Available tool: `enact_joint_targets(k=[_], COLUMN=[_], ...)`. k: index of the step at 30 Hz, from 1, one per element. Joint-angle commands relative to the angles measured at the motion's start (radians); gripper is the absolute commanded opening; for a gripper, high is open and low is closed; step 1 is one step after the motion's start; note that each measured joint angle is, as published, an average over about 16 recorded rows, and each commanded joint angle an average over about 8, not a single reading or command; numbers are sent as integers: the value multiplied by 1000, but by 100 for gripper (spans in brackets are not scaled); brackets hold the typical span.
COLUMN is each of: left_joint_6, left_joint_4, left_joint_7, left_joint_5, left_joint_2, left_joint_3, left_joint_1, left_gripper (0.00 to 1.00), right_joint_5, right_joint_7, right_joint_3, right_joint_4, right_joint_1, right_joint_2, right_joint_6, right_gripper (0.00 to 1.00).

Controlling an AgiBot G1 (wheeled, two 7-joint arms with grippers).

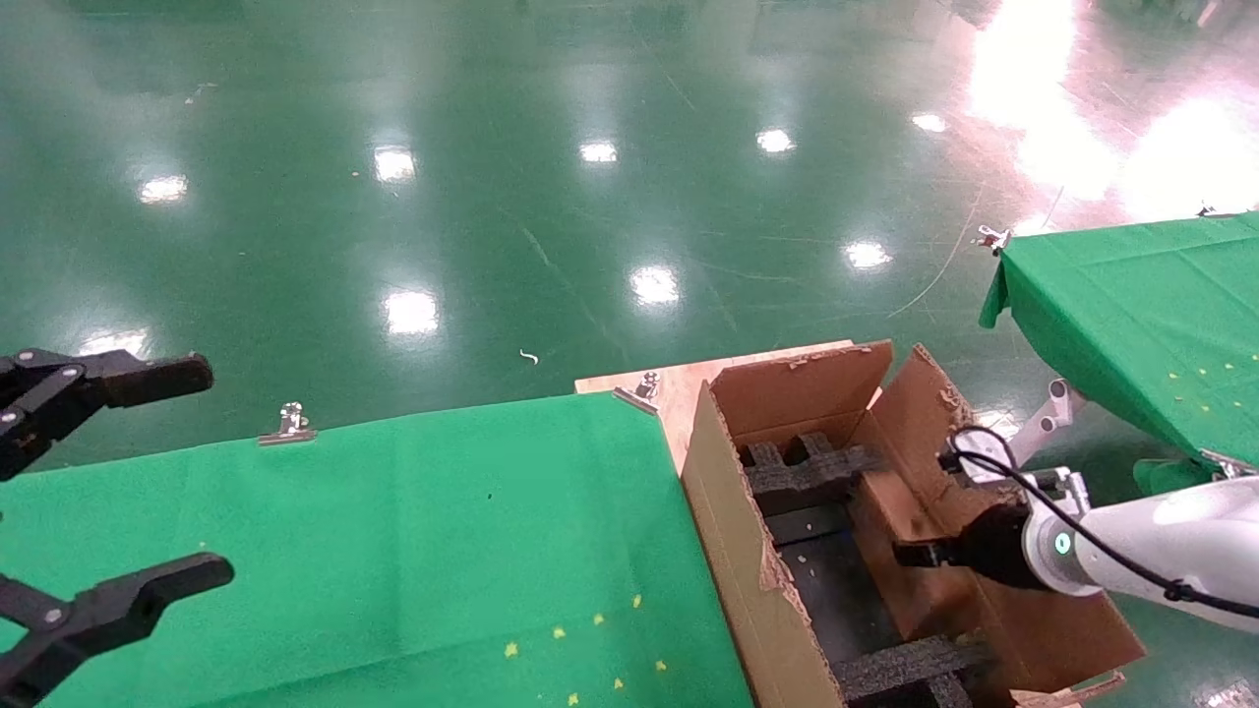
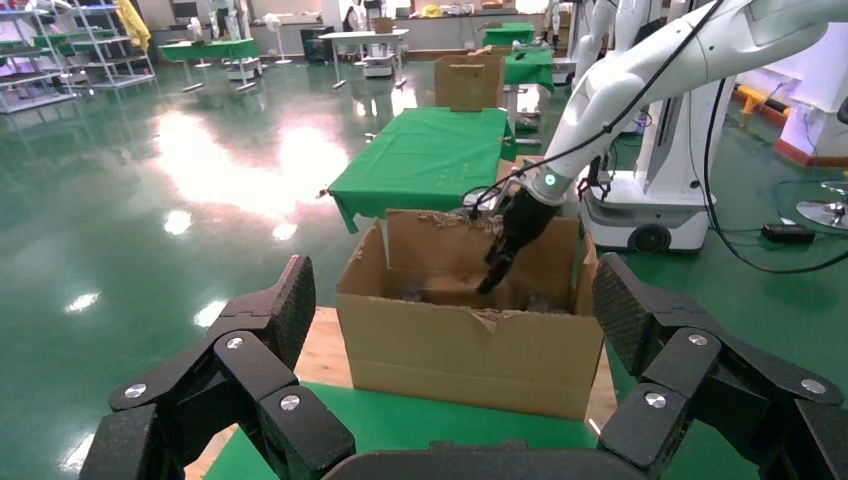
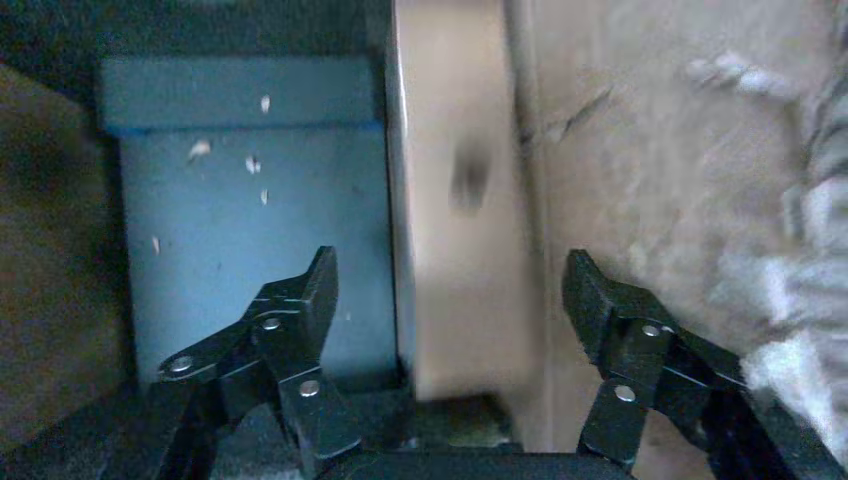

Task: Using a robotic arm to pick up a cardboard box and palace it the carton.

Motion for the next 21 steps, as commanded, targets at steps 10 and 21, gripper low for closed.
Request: enact_joint_targets(k=[10,21], left_joint_6=[0,0], left_joint_4=[0,0], left_joint_7=[0,0], left_joint_5=[0,0], left_joint_2=[0,0], left_joint_3=[0,0], left_joint_1=[0,0], left_gripper=[100,100], right_joint_5=[-17,491], right_joint_7=[11,-256], right_joint_3=[66,196], right_joint_4=[108,130], right_joint_1=[117,303], right_joint_2=[33,7], right_joint_6=[-11,-161], right_gripper=[100,100])
